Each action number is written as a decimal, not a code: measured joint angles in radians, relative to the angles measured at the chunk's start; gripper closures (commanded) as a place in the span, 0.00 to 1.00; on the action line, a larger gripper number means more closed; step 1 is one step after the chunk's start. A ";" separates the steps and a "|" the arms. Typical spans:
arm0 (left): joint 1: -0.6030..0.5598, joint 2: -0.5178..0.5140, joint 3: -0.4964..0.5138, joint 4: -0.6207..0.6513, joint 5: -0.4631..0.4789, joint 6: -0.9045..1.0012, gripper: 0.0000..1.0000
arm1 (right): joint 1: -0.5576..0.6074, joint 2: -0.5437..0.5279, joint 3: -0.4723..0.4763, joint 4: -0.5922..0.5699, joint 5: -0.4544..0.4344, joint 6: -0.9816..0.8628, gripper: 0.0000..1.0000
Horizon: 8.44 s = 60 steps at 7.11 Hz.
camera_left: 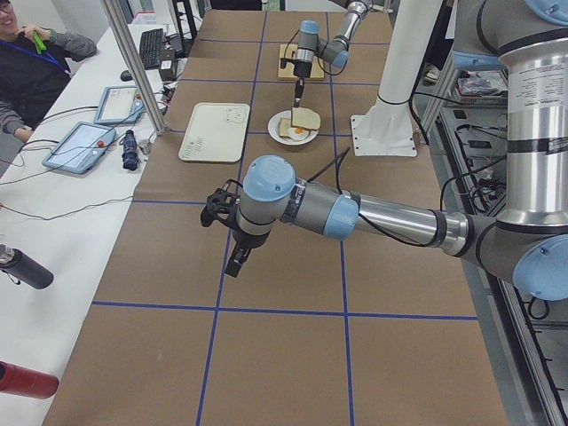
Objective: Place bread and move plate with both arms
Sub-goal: 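Carry the bread over the egg slice and lower it onto the plate, then open the right gripper and withdraw it while the left arm moves in, then bring the left gripper to the plate rim nearest it and grip it, then slide the plate with the left gripper onto the cream bear tray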
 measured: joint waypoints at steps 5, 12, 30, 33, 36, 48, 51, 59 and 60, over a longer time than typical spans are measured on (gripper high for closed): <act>0.001 0.000 0.005 0.000 0.001 0.000 0.02 | 0.033 0.065 -0.111 0.005 -0.030 -0.014 1.00; 0.001 0.000 0.000 -0.001 0.000 -0.022 0.02 | 0.088 0.063 -0.063 -0.130 -0.041 -0.017 0.00; 1.177 -0.309 0.201 -1.141 0.577 -1.711 0.30 | 1.097 -0.559 0.045 -0.811 0.438 -1.580 0.00; 1.255 -0.414 0.311 -1.182 0.664 -1.760 0.45 | 1.097 -0.559 0.044 -0.810 0.431 -1.581 0.00; 1.259 -0.441 0.366 -1.218 0.667 -1.763 0.45 | 1.096 -0.556 0.042 -0.810 0.429 -1.581 0.00; 1.276 -0.497 0.441 -1.221 0.668 -1.761 0.83 | 1.095 -0.543 0.019 -0.811 0.430 -1.566 0.00; 1.280 -0.499 0.438 -1.235 0.669 -1.763 1.00 | 1.095 -0.541 0.017 -0.811 0.430 -1.566 0.00; 1.282 -0.524 0.429 -1.335 0.815 -1.992 1.00 | 1.095 -0.549 0.011 -0.806 0.438 -1.569 0.00; 1.281 -0.538 0.431 -1.325 0.879 -2.043 1.00 | 1.095 -0.551 0.011 -0.807 0.441 -1.570 0.00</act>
